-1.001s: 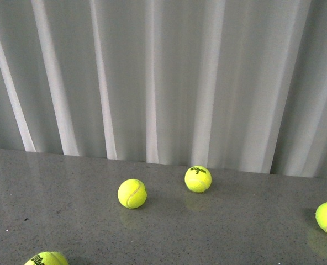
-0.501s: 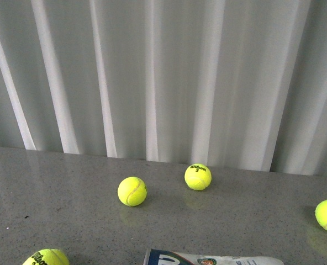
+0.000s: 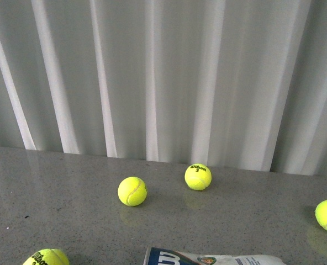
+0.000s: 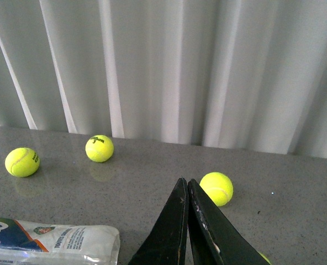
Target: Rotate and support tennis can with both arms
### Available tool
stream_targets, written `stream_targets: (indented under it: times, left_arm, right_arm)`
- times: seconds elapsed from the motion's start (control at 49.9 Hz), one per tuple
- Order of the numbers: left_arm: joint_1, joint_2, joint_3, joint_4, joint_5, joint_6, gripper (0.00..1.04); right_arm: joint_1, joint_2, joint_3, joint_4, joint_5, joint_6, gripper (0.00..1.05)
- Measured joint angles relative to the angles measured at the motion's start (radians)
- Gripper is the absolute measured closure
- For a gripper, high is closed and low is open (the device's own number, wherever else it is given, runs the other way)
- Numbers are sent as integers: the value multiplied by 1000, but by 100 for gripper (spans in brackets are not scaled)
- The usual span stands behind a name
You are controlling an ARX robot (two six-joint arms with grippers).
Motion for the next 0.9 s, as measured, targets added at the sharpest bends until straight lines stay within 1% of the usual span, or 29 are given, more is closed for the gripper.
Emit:
stream_targets:
  times: [0.02,0.06,0.4,0.441,0.461,0.621,0.641,0.721,0.741,0.781,0.801,0.861,0.881,0.901]
  left_arm:
    - [0,0,0,0,0,0,7]
    - [0,0,0,0,0,0,7]
    - [0,-1,0,0,0,0,7]
    - [0,-1,0,0,0,0,7]
    - [0,-1,0,0,0,0,7]
    - [0,-1,0,0,0,0,7]
    - [0,-1,0,0,0,0,7]
    - [0,-1,0,0,0,0,7]
    - [0,-1,0,0,0,0,7]
    - [0,-1,0,0,-1,-1,7]
    - [-16,23,12,-39,-46,-31,7]
    - [-85,158,112,-250,-229,-127,7]
    - [-108,221,149,-302,-265,-166,7]
    - [-117,252,168,-317,-298,-188,7]
  right_arm:
    - [0,-40,0,-60,0,0,101]
    - [0,-97,0,-125,0,0,101]
    - [0,-132,0,-133,-1,-1,101]
    - [0,-132,0,-133,-1,0,93]
    - [0,-132,0,-133,0,0,91]
    - [0,-132,0,-133,-1,0,64]
    - [0,-132,0,-133,-1,0,62]
    - [0,-132,0,-133,-1,0,48]
    - [0,-132,0,-133,-1,0,47]
    - [0,-132,0,-133,0,0,36]
    - [0,-132,0,-133,0,0,32]
    - [0,-132,0,-133,0,0,22]
    - [0,-132,0,-133,0,0,20]
    - [0,-132,0,-134,0,0,16]
